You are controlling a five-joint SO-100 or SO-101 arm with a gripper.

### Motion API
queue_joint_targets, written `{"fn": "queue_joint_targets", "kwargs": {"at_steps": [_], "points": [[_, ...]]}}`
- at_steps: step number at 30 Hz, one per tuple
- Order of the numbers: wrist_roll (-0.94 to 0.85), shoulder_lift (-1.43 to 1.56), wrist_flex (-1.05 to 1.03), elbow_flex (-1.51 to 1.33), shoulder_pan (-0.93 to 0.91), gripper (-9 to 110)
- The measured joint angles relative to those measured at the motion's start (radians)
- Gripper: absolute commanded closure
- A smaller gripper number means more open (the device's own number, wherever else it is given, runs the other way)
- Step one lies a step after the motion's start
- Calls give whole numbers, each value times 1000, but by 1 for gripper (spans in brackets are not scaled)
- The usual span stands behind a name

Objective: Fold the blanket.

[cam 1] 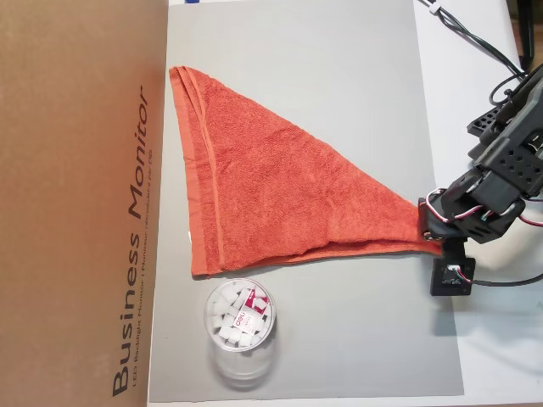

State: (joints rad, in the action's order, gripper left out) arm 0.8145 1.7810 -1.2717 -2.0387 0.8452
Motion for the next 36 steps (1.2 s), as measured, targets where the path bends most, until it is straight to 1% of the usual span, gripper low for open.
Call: {"fn": "queue_joint_targets", "kwargs": {"at_steps": [12,17,24,36], "points": [[206,2,-190,267,0,102],[241,2,-259,397,-21,102],[241,2,-322,540,-112,102],[241,2,-324,710,-353,102]]}}
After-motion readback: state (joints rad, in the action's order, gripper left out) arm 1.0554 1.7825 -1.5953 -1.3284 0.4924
